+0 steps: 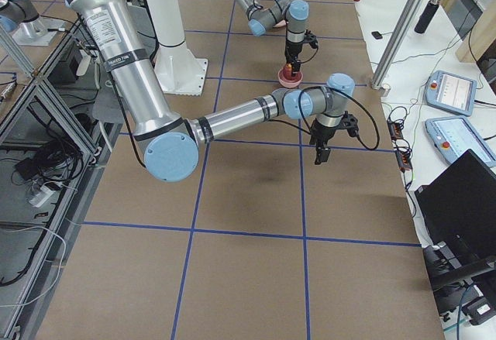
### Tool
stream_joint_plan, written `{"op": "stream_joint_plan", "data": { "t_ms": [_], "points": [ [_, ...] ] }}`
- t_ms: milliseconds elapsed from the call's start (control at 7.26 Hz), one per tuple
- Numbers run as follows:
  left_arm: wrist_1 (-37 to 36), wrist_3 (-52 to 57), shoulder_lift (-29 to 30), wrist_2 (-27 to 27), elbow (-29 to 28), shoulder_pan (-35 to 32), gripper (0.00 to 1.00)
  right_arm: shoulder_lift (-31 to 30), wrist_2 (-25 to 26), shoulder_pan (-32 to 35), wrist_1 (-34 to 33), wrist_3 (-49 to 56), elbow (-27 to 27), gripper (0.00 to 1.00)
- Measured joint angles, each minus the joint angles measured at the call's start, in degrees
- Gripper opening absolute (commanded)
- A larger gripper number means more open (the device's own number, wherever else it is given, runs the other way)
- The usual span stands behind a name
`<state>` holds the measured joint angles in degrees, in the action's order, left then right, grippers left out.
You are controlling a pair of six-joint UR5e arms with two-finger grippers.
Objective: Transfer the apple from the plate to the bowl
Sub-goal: 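Lower the apple into the bowl with left gripper while right arm withdraws, then open the left gripper and withdraw the left arm from the bowl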
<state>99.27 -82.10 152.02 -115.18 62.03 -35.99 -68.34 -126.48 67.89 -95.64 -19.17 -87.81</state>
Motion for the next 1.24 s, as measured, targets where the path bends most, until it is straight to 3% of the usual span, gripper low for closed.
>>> {"op": "stream_joint_plan", "data": {
  "t_ms": [413,688,1239],
  "points": [
    [1.48,-1.51,-0.13,0.11,0.6,0.15,0.99,-1.58,0.23,-0.01,0.02,-0.06,-1.33,1.0],
    [0.11,-1.04,-1.73,-0.17,4.78,-0.87,0.99,-3.53,0.37,0.08,0.02,0.68,-3.33,1.0],
    [-10.68,22.19,-20.7,-0.58,29.87,-9.62,0.99,-11.74,2.2,4.81,0.02,6.71,-5.74,1.0]
  ]
}}
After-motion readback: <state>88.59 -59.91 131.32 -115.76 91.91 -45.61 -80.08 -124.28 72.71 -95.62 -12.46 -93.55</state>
